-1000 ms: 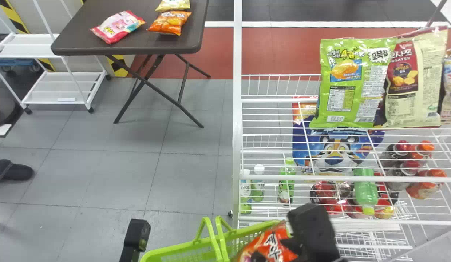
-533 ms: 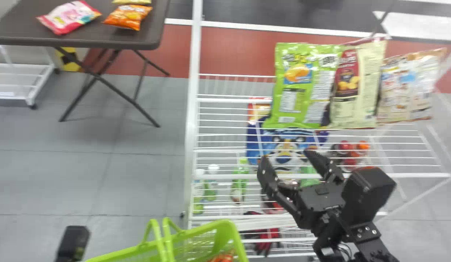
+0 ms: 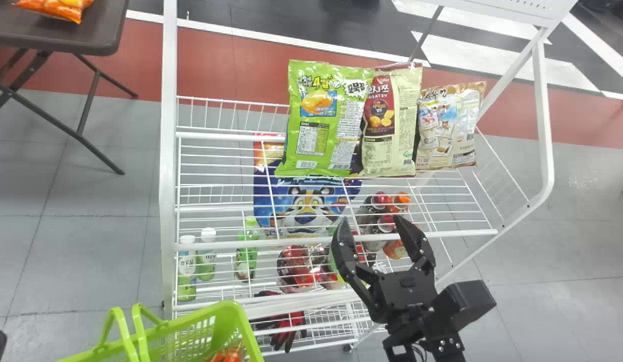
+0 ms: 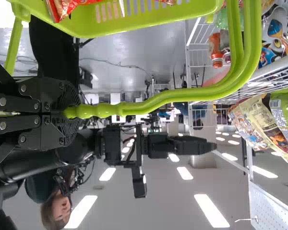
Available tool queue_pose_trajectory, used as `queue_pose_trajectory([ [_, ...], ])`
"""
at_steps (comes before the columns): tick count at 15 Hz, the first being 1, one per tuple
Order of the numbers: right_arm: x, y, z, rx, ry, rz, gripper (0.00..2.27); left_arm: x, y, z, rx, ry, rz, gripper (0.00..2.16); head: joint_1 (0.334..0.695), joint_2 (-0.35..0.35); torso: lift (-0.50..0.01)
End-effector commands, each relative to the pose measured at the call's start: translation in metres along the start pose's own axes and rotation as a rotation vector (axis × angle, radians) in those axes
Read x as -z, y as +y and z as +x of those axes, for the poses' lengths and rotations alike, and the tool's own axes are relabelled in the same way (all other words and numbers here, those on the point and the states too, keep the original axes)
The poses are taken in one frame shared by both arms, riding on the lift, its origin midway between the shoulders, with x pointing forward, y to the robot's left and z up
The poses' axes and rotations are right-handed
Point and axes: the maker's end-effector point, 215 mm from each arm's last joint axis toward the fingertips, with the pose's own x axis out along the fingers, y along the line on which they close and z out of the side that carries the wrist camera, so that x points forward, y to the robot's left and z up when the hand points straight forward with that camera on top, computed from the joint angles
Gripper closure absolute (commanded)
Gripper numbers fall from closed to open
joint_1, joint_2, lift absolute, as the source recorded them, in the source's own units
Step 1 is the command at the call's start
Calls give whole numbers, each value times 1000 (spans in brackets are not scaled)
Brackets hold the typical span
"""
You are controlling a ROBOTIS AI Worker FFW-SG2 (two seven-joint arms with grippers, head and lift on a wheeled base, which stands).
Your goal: Hold basket handle with left hand then pick Saewookkang with right hand and place into basket
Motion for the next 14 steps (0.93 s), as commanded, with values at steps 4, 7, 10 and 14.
queue_pose_trajectory([
  [4, 8, 2, 0, -3, 13, 9, 76, 1, -3, 0, 10, -3, -28, 2152, 695, -350, -15],
  [7, 12, 2, -1, -5, 26, 10, 76, 1, -4, 0, 11, -1, -25, 2152, 695, -350, -15],
  [10, 11, 3, -2, -4, 24, 11, 76, 2, -4, 1, 11, 0, -25, 2152, 695, -350, -15],
  [14, 14, 2, -4, -3, 30, 14, 76, 3, -4, 1, 10, 2, -25, 2152, 695, -350, -15],
])
